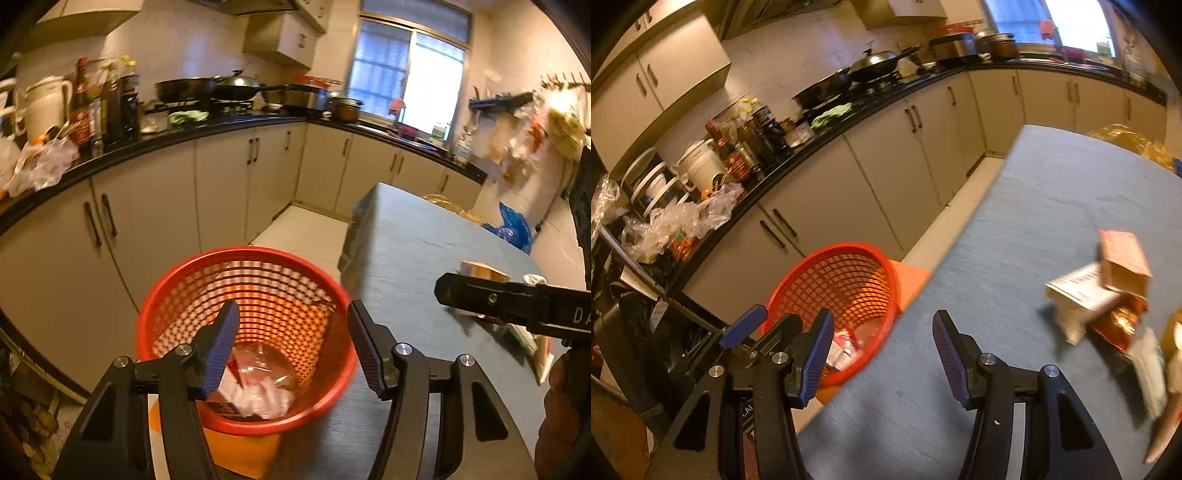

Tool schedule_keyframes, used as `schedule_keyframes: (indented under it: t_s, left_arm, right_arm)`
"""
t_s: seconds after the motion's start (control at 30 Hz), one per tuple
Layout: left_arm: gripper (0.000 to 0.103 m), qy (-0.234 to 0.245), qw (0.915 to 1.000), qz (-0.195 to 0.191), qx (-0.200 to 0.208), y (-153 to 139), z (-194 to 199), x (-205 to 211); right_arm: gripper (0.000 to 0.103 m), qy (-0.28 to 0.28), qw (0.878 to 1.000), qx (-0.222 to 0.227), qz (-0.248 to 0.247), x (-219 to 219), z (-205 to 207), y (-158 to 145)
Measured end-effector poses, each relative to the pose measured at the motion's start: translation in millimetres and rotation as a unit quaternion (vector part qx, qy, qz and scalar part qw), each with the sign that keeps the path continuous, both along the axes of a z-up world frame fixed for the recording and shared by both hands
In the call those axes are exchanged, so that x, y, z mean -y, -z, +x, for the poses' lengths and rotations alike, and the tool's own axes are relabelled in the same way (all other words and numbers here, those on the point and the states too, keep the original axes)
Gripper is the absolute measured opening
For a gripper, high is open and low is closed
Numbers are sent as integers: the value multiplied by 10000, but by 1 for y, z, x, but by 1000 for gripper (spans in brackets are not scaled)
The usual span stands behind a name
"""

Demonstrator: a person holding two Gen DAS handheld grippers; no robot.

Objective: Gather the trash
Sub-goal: 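Swing both tools back toward the table, then grasp the wet-wipe pack with the right gripper while the left grasps the white cardboard strip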

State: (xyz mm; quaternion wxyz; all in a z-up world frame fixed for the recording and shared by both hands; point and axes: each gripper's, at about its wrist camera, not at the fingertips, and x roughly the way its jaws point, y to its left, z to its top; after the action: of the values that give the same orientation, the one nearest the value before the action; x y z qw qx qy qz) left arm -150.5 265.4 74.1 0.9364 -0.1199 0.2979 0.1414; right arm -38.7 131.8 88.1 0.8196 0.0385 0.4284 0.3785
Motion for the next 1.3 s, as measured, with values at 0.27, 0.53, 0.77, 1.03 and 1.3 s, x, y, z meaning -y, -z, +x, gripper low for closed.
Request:
schedule_keyframes:
  t_s: [0.27,0.53,0.77,1.03,1.3]
  left_arm:
    - [62,536,9982,241,-96,-6,16,59]
    - [70,1201,9905,590,-311,-4,38,119]
    - [74,1878,9755,1003,-550,1,57,166]
    - [75,2113,9690,1082,-690,3,69,180]
    - [76,2179,9645,1274,-776,1,91,179]
  right_arm:
    - [60,684,9976,67,74,100,0,0]
    - [60,1628,9862,175,-232,216,16,18]
    - [60,1515,9841,280,-888,247,30,42]
    - [63,926,9856,569,-1297,232,38,54]
    - [48,661,9920,365,-1011,236,36,70]
